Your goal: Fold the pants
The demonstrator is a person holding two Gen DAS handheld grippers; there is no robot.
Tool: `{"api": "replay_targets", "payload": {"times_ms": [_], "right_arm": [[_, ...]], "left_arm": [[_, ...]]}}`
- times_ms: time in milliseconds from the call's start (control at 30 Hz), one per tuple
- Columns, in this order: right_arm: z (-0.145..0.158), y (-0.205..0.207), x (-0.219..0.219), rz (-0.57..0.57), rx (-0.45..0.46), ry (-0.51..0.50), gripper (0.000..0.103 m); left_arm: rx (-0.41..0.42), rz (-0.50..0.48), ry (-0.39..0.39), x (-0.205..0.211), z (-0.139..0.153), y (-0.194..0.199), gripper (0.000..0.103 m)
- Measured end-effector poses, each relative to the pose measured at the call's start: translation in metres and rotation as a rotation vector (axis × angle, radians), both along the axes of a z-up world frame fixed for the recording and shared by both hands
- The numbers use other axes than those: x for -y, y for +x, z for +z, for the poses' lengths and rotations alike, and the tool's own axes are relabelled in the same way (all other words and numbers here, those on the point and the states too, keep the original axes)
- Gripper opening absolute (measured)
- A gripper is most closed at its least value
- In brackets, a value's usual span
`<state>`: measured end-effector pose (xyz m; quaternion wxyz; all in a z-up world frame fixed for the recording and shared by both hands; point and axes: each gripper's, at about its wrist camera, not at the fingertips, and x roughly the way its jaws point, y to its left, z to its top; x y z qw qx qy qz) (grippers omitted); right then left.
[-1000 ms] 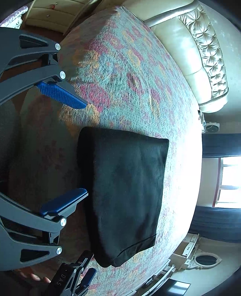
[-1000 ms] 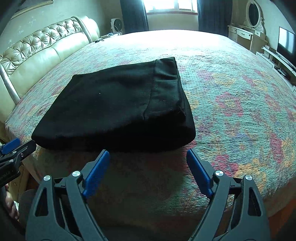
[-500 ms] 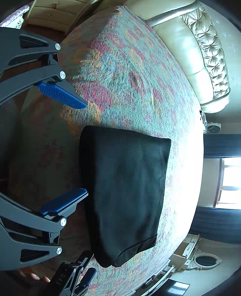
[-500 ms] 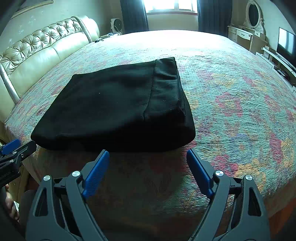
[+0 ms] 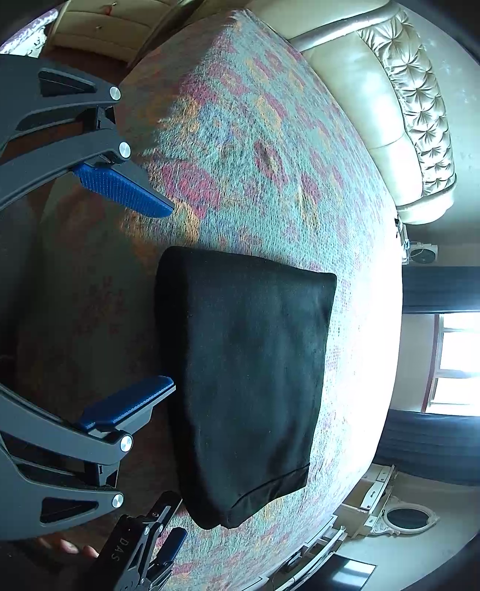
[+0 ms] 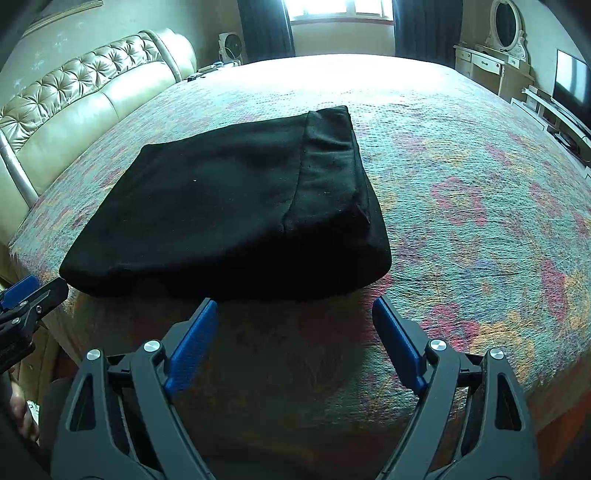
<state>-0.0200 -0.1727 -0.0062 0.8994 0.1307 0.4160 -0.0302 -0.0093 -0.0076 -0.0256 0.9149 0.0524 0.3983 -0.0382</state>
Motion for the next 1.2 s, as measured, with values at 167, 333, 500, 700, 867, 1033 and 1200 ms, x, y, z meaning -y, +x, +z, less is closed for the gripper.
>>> {"api": "replay_targets", "payload": {"times_ms": [167,333,500,700,867,1033,1200], "right_arm": [[-0.001,0.001,0.0,0.002,-0.004,0.002,0.085],[-0.001,0.001,0.0,0.005,-0.007,0.004,0.085],[-0.002,0.001,0.001,0.005,-0.008,0.006,0.085],[-0.003,0.002,0.001,0.005,-0.012,0.009,0.085],[-0.003,0.001,0.0,0.004,-0.016,0.012,0.085],[-0.005,0.002,0.001,0.004,-0.021,0.016,0.085],[-0.006,0.002,0.002,0.004,-0.026,0.021,0.085]], "left_arm": [[0.014,-0.001,0.017,0.002,0.002,0.0,0.086],[0.019,-0.008,0.028,0.006,0.002,-0.001,0.086],[0.026,-0.019,0.042,0.01,0.002,-0.002,0.086],[0.053,-0.002,0.116,0.015,0.002,-0.003,0.086],[0.082,-0.013,0.131,0.017,0.005,-0.007,0.086],[0.089,-0.049,0.121,0.021,0.007,-0.01,0.086],[0.084,-0.087,0.109,0.027,0.009,-0.012,0.086]]}}
